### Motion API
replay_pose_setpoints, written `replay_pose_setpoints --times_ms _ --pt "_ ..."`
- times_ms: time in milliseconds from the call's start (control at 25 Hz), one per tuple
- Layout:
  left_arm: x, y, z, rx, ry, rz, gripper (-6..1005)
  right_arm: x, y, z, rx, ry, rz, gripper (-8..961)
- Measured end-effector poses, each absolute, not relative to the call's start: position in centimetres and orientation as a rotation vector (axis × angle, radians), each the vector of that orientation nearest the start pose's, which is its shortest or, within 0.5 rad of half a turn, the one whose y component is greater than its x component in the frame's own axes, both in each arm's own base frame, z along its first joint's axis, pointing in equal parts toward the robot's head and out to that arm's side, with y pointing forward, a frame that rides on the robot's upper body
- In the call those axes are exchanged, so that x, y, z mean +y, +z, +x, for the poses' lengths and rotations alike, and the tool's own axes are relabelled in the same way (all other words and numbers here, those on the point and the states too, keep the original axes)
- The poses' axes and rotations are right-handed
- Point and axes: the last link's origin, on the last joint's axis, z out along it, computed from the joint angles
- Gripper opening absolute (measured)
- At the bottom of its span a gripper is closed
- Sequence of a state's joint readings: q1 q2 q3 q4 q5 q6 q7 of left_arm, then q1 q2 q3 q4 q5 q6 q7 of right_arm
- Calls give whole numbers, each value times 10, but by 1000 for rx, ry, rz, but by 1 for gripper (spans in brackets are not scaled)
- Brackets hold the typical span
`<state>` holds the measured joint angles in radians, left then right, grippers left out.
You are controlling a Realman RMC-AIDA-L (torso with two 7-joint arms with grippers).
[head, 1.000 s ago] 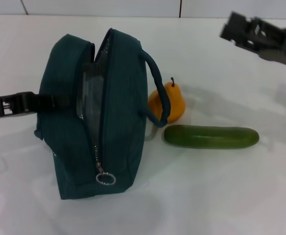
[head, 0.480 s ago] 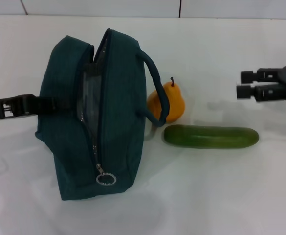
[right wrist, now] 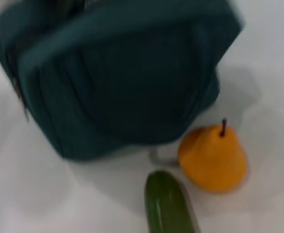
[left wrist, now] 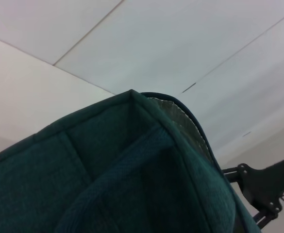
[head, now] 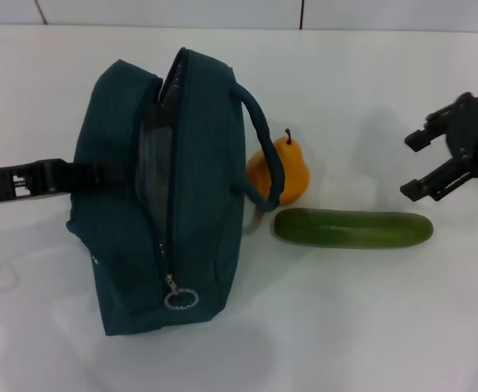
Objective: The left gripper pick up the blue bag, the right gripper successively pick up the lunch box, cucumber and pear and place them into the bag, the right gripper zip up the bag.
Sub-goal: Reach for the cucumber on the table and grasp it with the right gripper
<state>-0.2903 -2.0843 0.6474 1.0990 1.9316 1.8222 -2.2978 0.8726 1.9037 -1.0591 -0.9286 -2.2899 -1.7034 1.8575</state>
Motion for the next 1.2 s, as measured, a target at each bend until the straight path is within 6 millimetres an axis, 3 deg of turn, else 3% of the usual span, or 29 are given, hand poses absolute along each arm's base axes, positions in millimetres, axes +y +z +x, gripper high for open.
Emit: replay_pose_setpoints --times_ms 160,400,1200 --pt "275 77 -276 -1603 -849 -2411 40 400 29 136 231 -445 -3066 857" --pt "275 75 -276 -1589 -851 -2424 40 395 -3 120 81 -675 -3051 856" --pt "276 71 -276 -1584 -889 -2431 40 396 -48 108 -38 -762 -3068 842"
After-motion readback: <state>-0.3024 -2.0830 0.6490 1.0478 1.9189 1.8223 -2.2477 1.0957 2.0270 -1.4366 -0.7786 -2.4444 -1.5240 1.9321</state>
